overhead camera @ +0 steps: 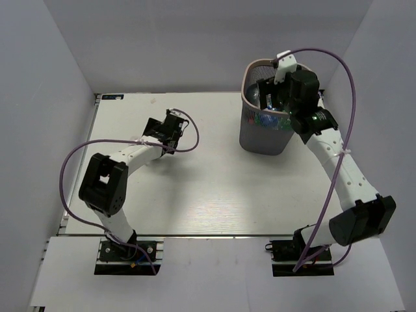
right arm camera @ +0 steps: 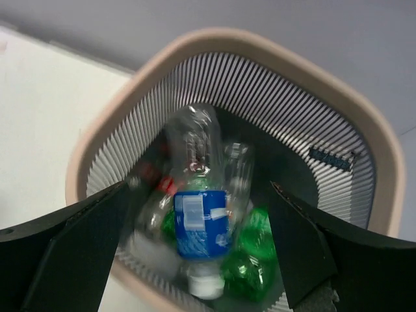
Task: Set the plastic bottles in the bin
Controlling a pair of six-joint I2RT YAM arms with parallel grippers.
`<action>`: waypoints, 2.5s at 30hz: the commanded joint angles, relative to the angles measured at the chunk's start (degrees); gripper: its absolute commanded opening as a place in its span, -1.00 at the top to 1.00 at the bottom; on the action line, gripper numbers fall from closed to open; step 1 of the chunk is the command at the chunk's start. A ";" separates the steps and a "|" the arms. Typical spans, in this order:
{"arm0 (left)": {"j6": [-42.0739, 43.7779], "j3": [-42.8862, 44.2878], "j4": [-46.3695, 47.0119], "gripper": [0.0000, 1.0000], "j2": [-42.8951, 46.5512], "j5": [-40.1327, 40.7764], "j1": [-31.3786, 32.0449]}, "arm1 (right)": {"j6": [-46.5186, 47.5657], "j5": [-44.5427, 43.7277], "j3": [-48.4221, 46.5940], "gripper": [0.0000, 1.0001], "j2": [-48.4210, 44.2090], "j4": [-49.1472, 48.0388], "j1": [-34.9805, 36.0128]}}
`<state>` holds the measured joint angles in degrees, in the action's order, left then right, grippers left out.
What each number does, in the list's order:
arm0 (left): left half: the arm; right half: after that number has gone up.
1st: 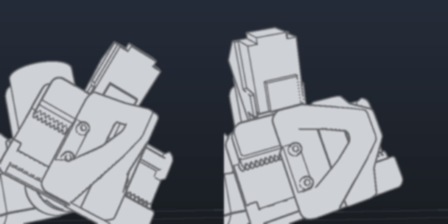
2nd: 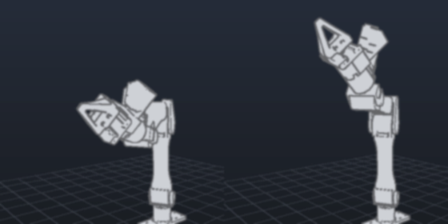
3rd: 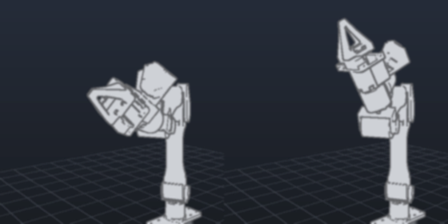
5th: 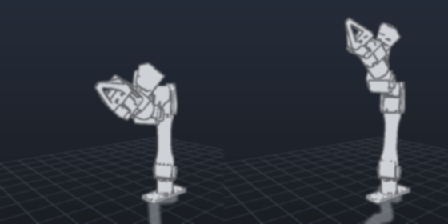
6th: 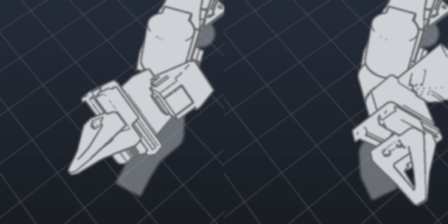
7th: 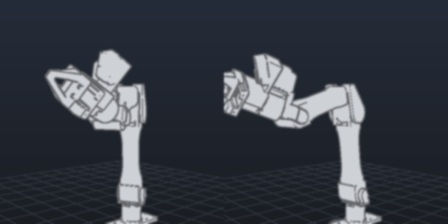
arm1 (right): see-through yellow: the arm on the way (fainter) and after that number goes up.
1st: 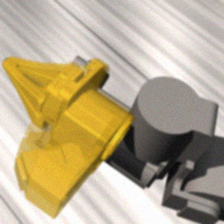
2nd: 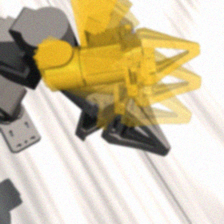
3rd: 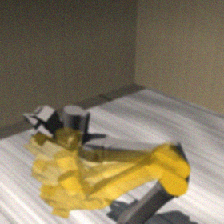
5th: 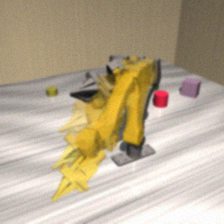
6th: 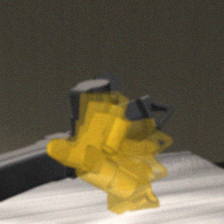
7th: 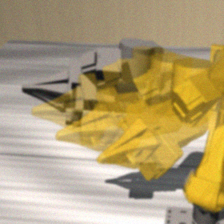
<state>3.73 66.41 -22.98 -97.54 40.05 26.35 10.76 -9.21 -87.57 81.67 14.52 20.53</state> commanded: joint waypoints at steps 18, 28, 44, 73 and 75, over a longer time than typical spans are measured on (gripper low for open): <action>6.56 4.33 -1.35 -0.41 -9.85 -23.70 -4.55 | -4.35 14.22 18.22 -0.81 -20.76 4.72 -6.38; 2.43 10.66 -2.59 0.63 -3.37 -40.04 -2.79 | -4.00 17.30 26.02 -0.81 -28.38 -0.54 -7.61; -25.68 38.87 27.93 0.77 -1.24 -74.75 -0.07 | 6.98 32.14 45.02 1.00 -46.77 -4.17 -8.14; -28.97 64.21 16.71 -0.92 -13.93 -63.47 4.76 | 15.60 47.10 54.08 1.00 -41.86 7.62 -7.97; -23.52 56.84 11.23 -0.65 -5.18 -54.27 4.15 | 15.77 47.18 54.26 1.00 -40.20 7.10 -7.79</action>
<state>-28.58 126.67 -1.21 -118.15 -26.89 31.33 26.74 36.49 -33.67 40.12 24.80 12.45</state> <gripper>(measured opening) 0.867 0.009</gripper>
